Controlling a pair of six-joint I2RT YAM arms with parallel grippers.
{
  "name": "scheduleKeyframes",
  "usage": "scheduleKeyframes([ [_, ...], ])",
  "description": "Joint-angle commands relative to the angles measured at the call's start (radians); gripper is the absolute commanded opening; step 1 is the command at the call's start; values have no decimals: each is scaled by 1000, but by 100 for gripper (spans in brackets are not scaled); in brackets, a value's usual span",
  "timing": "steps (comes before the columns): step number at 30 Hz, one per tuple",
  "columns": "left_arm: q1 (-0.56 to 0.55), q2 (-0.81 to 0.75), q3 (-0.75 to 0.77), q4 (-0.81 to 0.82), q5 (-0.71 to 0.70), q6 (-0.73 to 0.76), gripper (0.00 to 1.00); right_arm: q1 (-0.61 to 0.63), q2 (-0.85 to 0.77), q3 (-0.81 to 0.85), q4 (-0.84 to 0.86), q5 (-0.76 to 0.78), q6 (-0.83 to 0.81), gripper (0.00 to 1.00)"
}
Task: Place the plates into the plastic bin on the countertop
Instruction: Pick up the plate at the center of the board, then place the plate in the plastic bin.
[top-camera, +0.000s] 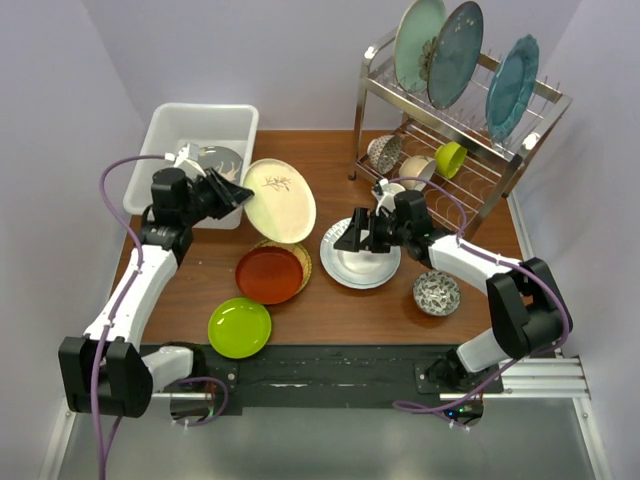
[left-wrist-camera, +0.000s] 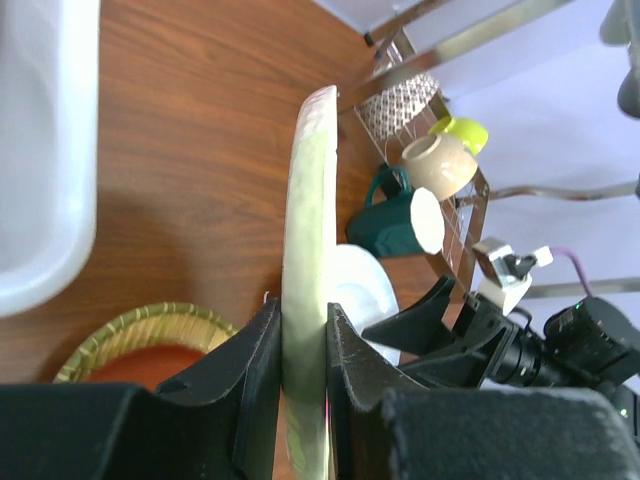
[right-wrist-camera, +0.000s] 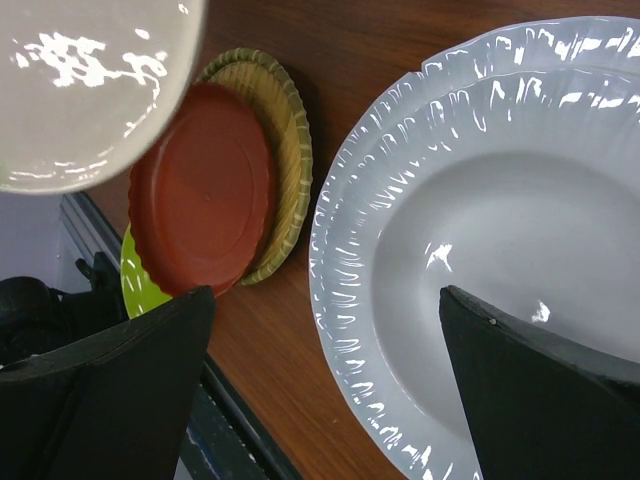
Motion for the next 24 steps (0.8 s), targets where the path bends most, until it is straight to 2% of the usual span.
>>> scheduleKeyframes([
  [1, 47, 5, 91, 148, 103, -52, 0, 5, -21, -17, 30, -37, -30, 99],
  [8, 133, 47, 91, 207, 164, -81, 0, 6, -24, -27, 24, -43, -36, 99],
  [16, 219, 120, 77, 387, 235, -204, 0, 9, -23, -41, 11, -39, -46, 99],
  [20, 268, 173, 110, 476, 270, -270, 0, 12, -18, -49, 10, -37, -48, 99],
  [24, 300, 242, 174, 499, 289, -293, 0, 12, -7, -53, 8, -42, -50, 99],
])
